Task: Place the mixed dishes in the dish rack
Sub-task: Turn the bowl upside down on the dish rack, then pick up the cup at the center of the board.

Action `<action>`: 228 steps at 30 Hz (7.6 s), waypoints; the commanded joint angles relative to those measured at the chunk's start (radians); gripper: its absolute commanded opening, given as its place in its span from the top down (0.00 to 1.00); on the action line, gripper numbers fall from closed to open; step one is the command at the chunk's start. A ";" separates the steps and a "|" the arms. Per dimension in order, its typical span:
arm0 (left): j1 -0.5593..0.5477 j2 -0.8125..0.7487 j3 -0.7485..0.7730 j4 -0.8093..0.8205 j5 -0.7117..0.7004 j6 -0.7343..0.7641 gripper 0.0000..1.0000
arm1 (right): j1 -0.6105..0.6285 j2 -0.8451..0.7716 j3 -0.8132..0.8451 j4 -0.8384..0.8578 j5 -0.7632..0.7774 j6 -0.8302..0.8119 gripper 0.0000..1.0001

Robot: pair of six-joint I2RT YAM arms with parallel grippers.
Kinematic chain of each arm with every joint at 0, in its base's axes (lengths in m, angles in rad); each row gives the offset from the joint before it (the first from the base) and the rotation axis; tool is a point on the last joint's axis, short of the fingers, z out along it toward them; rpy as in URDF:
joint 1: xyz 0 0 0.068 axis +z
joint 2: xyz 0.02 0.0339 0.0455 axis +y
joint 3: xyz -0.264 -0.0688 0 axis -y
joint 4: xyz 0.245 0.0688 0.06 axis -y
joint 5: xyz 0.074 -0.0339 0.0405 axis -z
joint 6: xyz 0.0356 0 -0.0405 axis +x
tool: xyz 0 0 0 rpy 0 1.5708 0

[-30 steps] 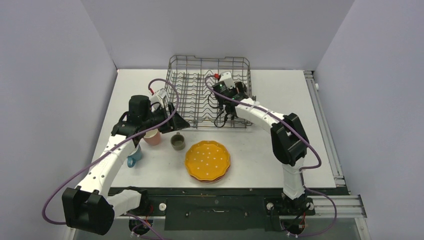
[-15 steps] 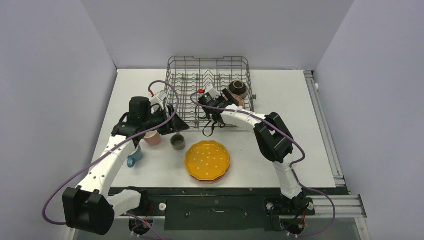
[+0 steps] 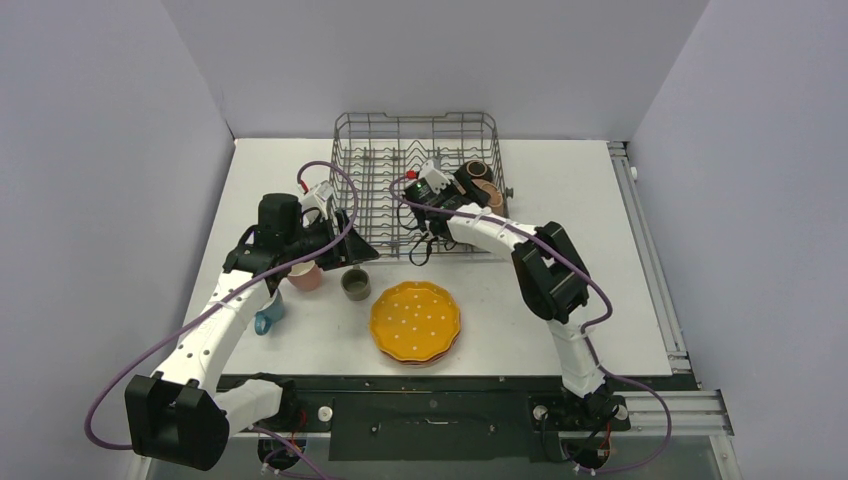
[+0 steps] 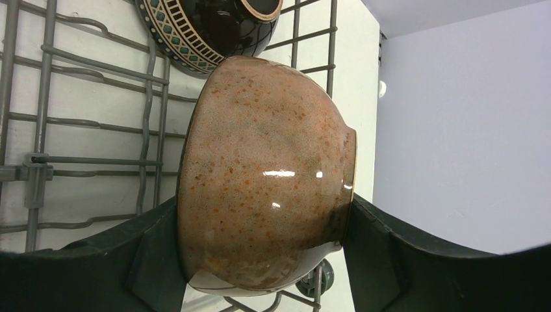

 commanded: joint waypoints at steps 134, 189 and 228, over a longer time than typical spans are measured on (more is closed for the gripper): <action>-0.001 -0.073 0.225 -0.420 -0.663 0.101 0.34 | 0.103 -0.978 -0.487 -0.182 -0.708 0.496 0.33; 0.372 0.225 0.095 -0.401 -0.732 0.097 0.64 | 0.132 -1.059 -0.637 0.001 -0.989 0.577 0.55; 0.371 -0.005 0.183 -0.511 -0.710 0.105 1.00 | 0.216 -1.094 -0.552 -0.109 -0.862 0.601 0.58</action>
